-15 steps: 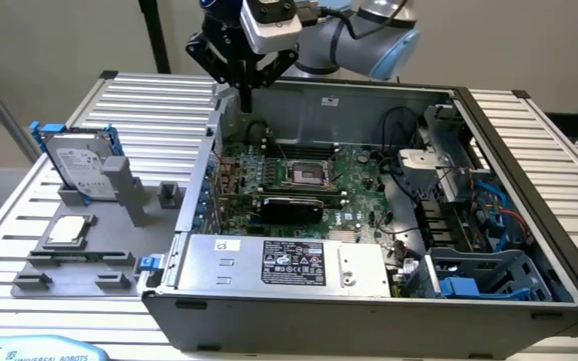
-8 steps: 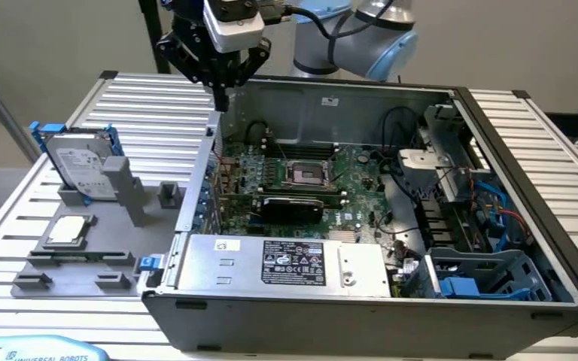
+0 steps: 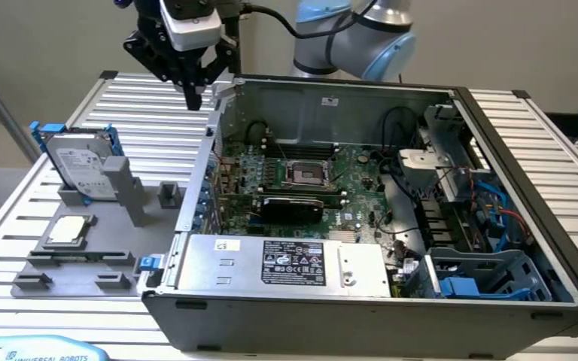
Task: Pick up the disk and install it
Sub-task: 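Reach for the disk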
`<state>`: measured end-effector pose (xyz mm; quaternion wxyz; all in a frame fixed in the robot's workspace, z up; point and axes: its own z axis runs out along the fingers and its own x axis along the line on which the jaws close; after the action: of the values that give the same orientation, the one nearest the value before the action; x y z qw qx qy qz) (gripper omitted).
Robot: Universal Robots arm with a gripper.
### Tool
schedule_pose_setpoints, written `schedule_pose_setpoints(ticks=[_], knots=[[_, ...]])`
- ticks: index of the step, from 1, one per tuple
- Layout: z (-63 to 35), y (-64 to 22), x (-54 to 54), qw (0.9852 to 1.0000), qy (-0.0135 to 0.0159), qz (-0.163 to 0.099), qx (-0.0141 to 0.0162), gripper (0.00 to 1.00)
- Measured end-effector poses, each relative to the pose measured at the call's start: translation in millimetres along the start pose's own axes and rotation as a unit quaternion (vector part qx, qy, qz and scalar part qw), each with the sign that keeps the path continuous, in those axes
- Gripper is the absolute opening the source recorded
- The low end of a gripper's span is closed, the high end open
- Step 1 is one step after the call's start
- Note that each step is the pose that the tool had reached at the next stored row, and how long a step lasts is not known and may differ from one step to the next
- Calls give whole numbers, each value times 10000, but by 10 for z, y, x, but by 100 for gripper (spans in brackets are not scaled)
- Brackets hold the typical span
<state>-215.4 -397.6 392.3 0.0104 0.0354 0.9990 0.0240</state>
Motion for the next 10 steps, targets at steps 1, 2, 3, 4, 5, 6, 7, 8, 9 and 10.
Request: schedule_pose_setpoints(ticks=[1,2,3,4,5,6,7,8,9,10], knots=[[0,-1,46,10000,0,0,0,11],[0,-1,93,10000,0,1,0,11],[0,-2,138,10000,0,0,0,11],[0,-2,183,10000,0,0,0,11],[1,-1,228,10000,0,0,0,11],[2,-1,275,10000,0,0,0,11],[2,0,321,10000,0,0,1,11],[3,1,366,10000,0,0,0,11],[5,3,411,10000,0,0,0,11],[6,4,457,10000,0,0,0,11]])
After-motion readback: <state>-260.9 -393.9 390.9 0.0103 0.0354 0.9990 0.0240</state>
